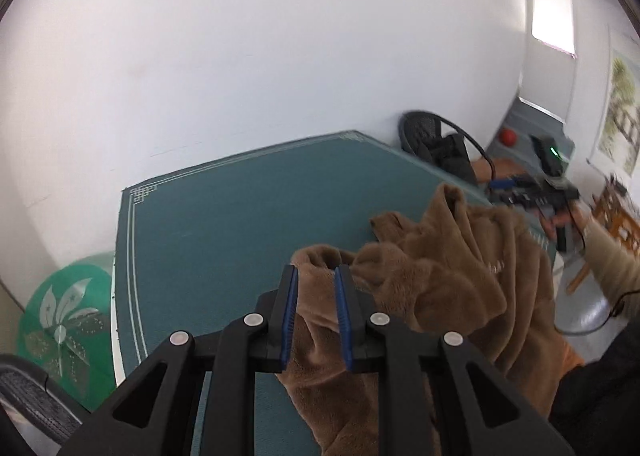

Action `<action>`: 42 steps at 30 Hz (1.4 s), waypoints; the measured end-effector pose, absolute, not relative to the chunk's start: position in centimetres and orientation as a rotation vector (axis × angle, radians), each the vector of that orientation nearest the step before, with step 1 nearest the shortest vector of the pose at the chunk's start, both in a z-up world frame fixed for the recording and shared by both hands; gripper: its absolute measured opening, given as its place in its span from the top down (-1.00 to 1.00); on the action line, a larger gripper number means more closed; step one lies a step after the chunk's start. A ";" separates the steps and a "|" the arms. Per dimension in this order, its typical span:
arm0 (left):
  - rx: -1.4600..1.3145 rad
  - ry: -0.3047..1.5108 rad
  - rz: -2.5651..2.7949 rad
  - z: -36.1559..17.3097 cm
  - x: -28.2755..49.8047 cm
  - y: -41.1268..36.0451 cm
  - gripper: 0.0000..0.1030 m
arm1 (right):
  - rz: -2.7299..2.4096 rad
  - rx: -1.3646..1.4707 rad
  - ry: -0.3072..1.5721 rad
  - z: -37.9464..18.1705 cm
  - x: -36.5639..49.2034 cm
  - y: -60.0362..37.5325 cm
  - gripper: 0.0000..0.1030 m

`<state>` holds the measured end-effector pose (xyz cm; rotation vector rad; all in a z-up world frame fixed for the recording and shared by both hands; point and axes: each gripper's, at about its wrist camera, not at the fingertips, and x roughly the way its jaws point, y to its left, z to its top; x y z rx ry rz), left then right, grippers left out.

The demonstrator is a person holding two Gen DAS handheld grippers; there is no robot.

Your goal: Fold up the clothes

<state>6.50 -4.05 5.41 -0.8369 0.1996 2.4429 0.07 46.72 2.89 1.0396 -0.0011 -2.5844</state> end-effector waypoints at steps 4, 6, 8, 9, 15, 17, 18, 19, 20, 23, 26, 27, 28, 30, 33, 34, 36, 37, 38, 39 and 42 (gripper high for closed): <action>-0.816 0.367 2.380 4.0 6.2 0.6 0.08 | -2.502 1.076 0.050 2.2 -1.5 46.2 -0.54; -0.776 0.474 2.346 4.2 6.6 2.1 -0.46 | -2.488 1.085 0.051 2.1 -1.8 45.7 -0.54; -0.727 0.585 2.313 4.5 7.0 3.6 -0.56 | -2.477 1.095 0.041 2.0 -1.9 45.2 -0.54; -0.706 0.637 2.294 4.6 7.2 4.3 -0.57 | -2.471 1.098 0.033 2.1 -1.7 44.9 -0.54; -0.748 0.896 2.077 2.6 6.1 9.2 -0.58 | -2.446 1.113 0.040 1.5 -1.3 44.4 -0.54; -0.809 0.928 2.030 1.6 4.9 10.6 -0.58 | -2.447 1.113 0.023 1.5 -1.2 44.7 -0.54; -0.840 0.944 2.006 1.1 4.2 11.3 -0.57 | -2.448 1.112 0.012 1.5 -1.2 44.9 -0.54; -0.873 0.948 1.986 0.6 3.5 11.9 -0.53 | -2.448 1.111 0.001 1.5 -1.2 45.0 -0.54; -0.915 0.906 1.988 0.4 2.6 12.2 -0.23 | -2.451 1.110 -0.007 1.5 -1.2 45.1 -0.54; -1.002 0.732 2.040 0.7 0.1 11.9 0.51 | -2.462 1.108 -0.029 1.2 -0.8 45.5 -0.54; -1.008 0.497 2.114 2.2 -1.2 9.8 0.61 | -2.476 1.111 -0.046 1.2 -0.3 46.4 -0.54; -0.998 0.414 2.141 2.8 -1.5 8.8 0.63 | -2.481 1.113 -0.052 1.2 -0.1 46.8 -0.54; -0.985 0.343 2.164 3.4 -1.6 7.8 0.63 | -2.485 1.114 -0.059 1.2 0.0 47.1 -0.54; -0.955 0.206 2.205 4.6 -1.7 5.9 0.65 | -2.489 1.116 -0.057 1.3 0.1 47.6 -0.54; -0.898 0.058 2.237 5.6 -1.6 4.0 0.65 | -2.484 1.120 -0.052 1.4 -0.4 47.8 -0.54; -0.880 0.016 2.246 6.0 -1.5 3.4 0.65 | -2.475 1.121 -0.050 1.5 -0.7 47.6 -0.54; -0.852 -0.016 2.253 6.6 -1.3 2.7 0.66 | -2.434 1.126 -0.036 1.5 -1.8 47.0 -0.54; -0.838 -0.029 2.257 6.8 -1.2 2.4 0.66 | -2.405 1.137 -0.022 1.4 -2.5 46.5 -0.54; -0.823 -0.031 2.262 7.0 -1.0 2.4 0.66 | -2.380 1.150 -0.004 1.3 -3.2 45.9 -0.54; -0.815 -0.040 2.264 6.9 -0.7 1.9 0.66 | -2.341 1.172 0.016 1.1 -3.9 45.2 -0.54; -0.801 -0.081 2.274 7.1 -0.6 1.4 0.66 | -2.210 1.259 0.117 -0.5 -5.9 42.6 -0.54</action>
